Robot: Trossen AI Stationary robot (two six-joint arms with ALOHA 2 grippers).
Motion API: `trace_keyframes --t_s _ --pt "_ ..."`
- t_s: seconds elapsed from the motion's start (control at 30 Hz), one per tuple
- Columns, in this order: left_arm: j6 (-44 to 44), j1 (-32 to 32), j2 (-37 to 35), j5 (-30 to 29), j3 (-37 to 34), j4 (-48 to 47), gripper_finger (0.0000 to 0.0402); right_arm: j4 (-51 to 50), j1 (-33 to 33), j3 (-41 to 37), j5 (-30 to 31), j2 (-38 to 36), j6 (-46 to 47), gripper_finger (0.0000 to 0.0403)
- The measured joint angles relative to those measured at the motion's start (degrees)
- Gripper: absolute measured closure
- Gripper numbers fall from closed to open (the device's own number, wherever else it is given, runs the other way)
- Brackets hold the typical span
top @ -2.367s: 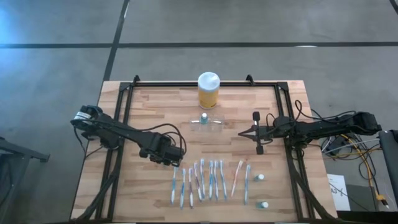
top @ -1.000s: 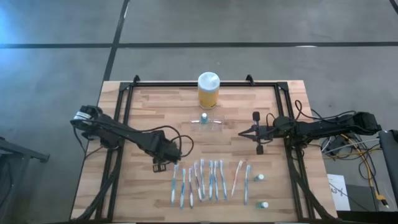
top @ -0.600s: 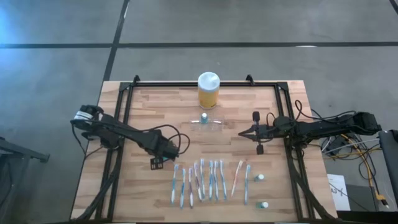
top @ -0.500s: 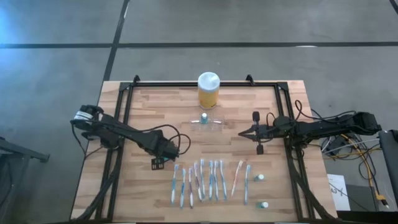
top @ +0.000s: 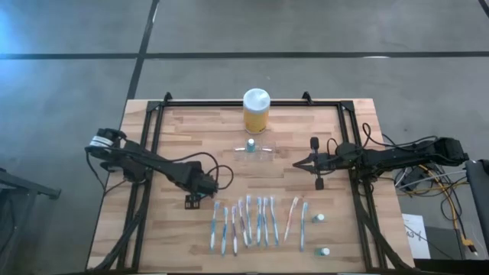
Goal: Pick & Place toothbrushing station
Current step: Put the blue mouthwash into the transparent organizer
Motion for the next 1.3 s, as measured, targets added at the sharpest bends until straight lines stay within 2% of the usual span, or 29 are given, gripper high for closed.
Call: trace_keyframes --t_s 0.27,0.37,0.53,0.93,1.07,1.13,1.2,1.3 --pt "-0.32 0.11 0.04 0.48 -0.18 1.48 0.024 0.07 0.0 0.0 0.0 0.0 -0.02 0.0394" --pt "-1.2 0.27 0.12 -1.98 -0.13 3.29 0.0286 0.07 -0.02 0.0 0.0 0.0 -0.02 0.0394" --pt "-1.86 0.32 0.15 -2.78 -0.29 4.32 0.0334 0.07 0.0 0.0 -0.02 0.0 -0.02 0.0394" --pt "-1.79 0.29 0.15 -3.03 1.37 5.69 0.034 0.18 0.0 0.0 -0.04 -0.02 -0.46 0.0394" --pt "-2.37 -0.06 -1.88 -4.72 1.88 7.32 0.034 0.43 0.0 0.0 -0.04 -0.02 -0.47 0.0394" --pt "-3.27 -0.62 -3.37 -7.08 1.27 9.54 0.034 0.5 0.0 0.0 -0.04 -0.02 -0.47 0.0394" --pt "-4.42 -1.97 -5.14 -11.94 -0.06 13.32 0.034 0.82 0.0 0.0 -0.07 -0.02 -0.47 0.0394" --pt "-4.24 -4.25 -8.32 -19.07 -3.89 24.27 0.034 1.94 0.0 0.0 -0.07 -0.02 -0.46 0.0394"
